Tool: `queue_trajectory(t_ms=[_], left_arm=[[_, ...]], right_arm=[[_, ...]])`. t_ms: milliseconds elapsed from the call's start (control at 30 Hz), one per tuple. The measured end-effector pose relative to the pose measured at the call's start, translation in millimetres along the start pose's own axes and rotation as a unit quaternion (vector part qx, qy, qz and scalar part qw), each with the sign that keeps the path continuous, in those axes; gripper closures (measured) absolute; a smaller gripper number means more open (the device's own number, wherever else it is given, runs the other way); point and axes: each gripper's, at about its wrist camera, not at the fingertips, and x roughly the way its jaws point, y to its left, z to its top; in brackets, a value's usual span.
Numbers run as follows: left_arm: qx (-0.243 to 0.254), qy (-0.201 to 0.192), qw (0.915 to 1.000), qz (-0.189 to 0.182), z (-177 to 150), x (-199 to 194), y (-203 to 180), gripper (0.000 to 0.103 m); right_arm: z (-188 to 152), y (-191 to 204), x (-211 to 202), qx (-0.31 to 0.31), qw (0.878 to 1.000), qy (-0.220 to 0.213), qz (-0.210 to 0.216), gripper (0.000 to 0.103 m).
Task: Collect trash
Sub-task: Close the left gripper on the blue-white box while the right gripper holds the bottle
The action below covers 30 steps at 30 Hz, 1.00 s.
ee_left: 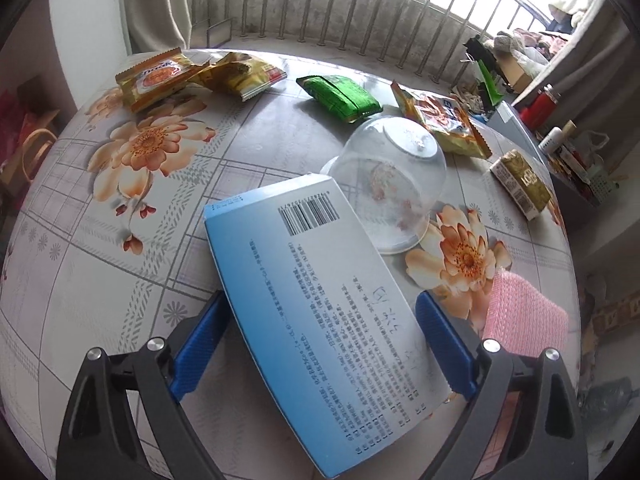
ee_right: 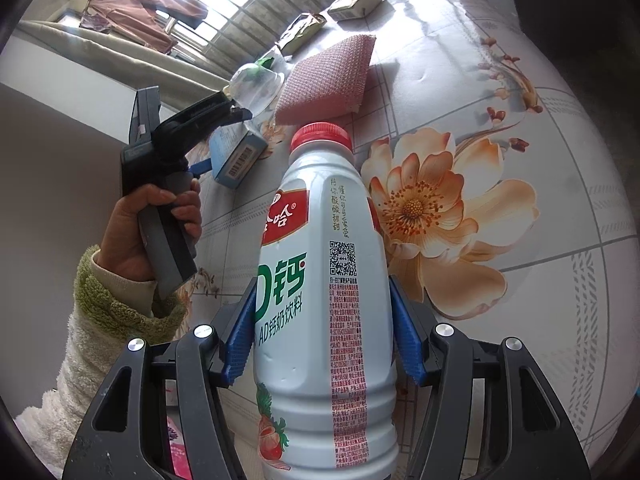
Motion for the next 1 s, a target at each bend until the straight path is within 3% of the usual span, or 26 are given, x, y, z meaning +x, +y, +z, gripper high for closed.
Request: queue_trajectory(t_ms=[133, 233, 300, 400, 500, 533, 600, 667, 900, 967, 1000], left_arm=[[0.068, 0.012, 0.9976, -0.001, -24.9, -11.2, 7.0, 0.018], [0.114, 0.02, 0.993, -0.023, -52.2, -26.0, 13.2, 0.02], [0.129, 0.018, 0.9911, -0.026, -67.1, -36.3, 19.3, 0.028], [0.124, 0.018, 0.9913, -0.039, -79.1, -46.7, 29.8, 0.036], [0.097, 0.016, 0.9925, -0.073, -76.1, -53.7, 38.7, 0.036], [0.083, 0.01, 0.9936, -0.076, -72.0, -56.3, 41.0, 0.031], [0.058, -0.001, 0.9965, -0.061, -59.4, -59.2, 42.2, 0.014], [0.042, -0.013, 0.998, -0.047, -46.9, -57.3, 39.6, 0.01], [0.075, 0.039, 0.9957, 0.038, -22.4, -4.6, 13.7, 0.009], [0.089, 0.025, 0.9944, 0.051, -23.6, -2.2, 9.9, 0.012], [0.094, 0.022, 0.9944, 0.044, -24.9, -3.7, 8.7, 0.019]], right_arm=[[-7.2, -2.1, -5.7, 0.003, 1.0, -0.003, -0.006, 0.046], [-14.5, -3.8, -11.2, 0.007, 1.0, -0.004, -0.007, 0.046], [-20.0, -5.0, -14.9, 0.009, 1.0, -0.006, -0.007, 0.046], [-24.9, -6.9, -18.9, 0.011, 1.0, -0.008, -0.008, 0.046], [-24.7, -6.4, -19.1, 0.014, 1.0, -0.01, -0.009, 0.046], [-23.6, -5.5, -17.9, 0.014, 1.0, -0.01, -0.009, 0.046], [-23.5, -4.8, -16.8, 0.015, 1.0, -0.011, -0.012, 0.046], [-24.0, -3.5, -16.1, 0.015, 1.0, -0.012, -0.014, 0.046], [-25.2, -4.2, -16.0, 0.019, 1.0, -0.013, -0.012, 0.046], [-25.8, -4.2, -16.3, 0.019, 1.0, -0.014, -0.012, 0.046], [-26.1, -4.4, -16.6, 0.019, 1.0, -0.014, -0.011, 0.046]])
